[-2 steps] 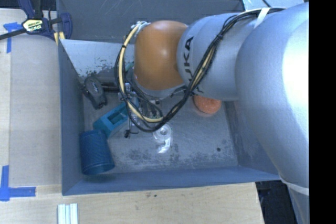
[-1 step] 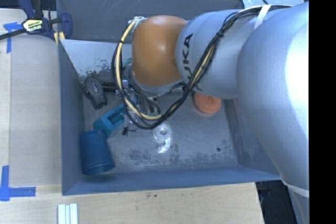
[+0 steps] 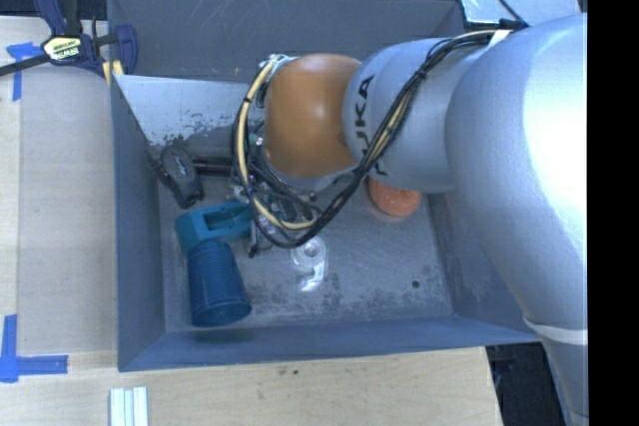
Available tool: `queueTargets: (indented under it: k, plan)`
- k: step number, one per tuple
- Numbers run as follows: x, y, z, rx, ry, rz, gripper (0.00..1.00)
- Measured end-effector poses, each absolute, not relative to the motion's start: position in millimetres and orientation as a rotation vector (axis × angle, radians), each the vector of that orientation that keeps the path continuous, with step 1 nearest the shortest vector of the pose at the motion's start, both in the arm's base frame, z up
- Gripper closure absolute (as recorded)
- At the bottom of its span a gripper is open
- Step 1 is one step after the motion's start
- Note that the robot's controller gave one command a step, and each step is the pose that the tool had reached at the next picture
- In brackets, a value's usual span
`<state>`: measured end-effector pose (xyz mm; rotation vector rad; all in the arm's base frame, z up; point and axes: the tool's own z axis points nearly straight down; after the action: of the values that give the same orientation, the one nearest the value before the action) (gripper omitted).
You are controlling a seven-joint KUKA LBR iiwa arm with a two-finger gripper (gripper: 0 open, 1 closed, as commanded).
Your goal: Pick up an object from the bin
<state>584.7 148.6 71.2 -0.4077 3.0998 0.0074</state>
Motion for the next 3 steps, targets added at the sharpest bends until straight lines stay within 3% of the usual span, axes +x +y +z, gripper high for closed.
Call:
queueTargets:
  k: [1, 2, 3]
  plan:
    - [584.7, 149, 71, -0.406, 3.1, 0.008, 1.0]
    - [576.5, 159, 154, -0.422, 3.108, 0.003, 1.0]
    - [581.8, 153, 88, -0.417, 3.103, 0.006, 1.0]
